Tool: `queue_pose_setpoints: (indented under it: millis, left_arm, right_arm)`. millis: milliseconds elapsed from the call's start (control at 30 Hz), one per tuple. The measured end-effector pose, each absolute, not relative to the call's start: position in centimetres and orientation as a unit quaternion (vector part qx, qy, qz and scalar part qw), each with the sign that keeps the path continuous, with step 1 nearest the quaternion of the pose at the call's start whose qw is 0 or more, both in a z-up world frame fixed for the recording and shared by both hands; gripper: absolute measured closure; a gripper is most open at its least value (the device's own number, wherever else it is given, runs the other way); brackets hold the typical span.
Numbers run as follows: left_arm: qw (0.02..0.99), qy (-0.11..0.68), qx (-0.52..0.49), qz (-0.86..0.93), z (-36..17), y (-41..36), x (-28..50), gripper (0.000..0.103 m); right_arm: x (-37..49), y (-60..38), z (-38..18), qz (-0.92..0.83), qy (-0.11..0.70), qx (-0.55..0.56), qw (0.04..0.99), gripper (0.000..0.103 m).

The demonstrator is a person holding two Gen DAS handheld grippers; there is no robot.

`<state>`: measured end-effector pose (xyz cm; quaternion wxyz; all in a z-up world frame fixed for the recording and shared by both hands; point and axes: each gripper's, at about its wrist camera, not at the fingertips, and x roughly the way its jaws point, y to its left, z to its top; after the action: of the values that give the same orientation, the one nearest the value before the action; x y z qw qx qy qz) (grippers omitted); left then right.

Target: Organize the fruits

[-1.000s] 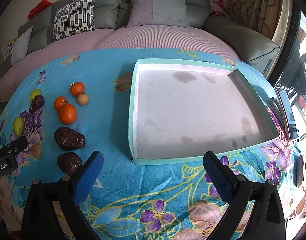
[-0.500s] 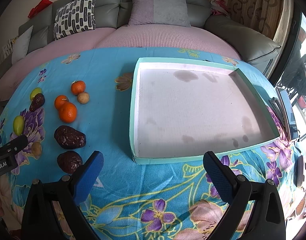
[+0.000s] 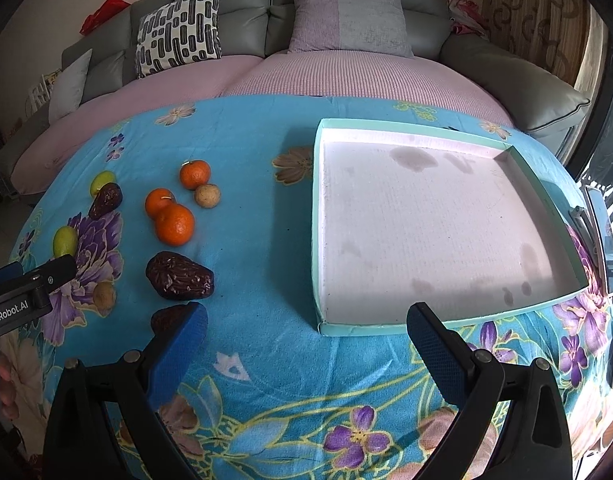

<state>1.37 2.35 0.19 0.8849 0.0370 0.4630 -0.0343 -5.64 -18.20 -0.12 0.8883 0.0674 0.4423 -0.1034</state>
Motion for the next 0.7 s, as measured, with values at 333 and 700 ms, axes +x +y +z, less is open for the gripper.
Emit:
queue_pose_setpoints:
  millis: [333,700]
  left_arm:
    - [0.874,0.483,0.008,-0.049,-0.4,3.4,1.7,0.000]
    - [0.861,0.504,-0.012,-0.063,-1.4,3.8,2.0,0.007]
  right_arm:
    - [-5.0,-15.0,-0.5,-0.014,0.445,0.063,0.893,0.003]
    - [-3.8,-13.6,-2.3,0.019,0.473,0.051,0.879,0.004]
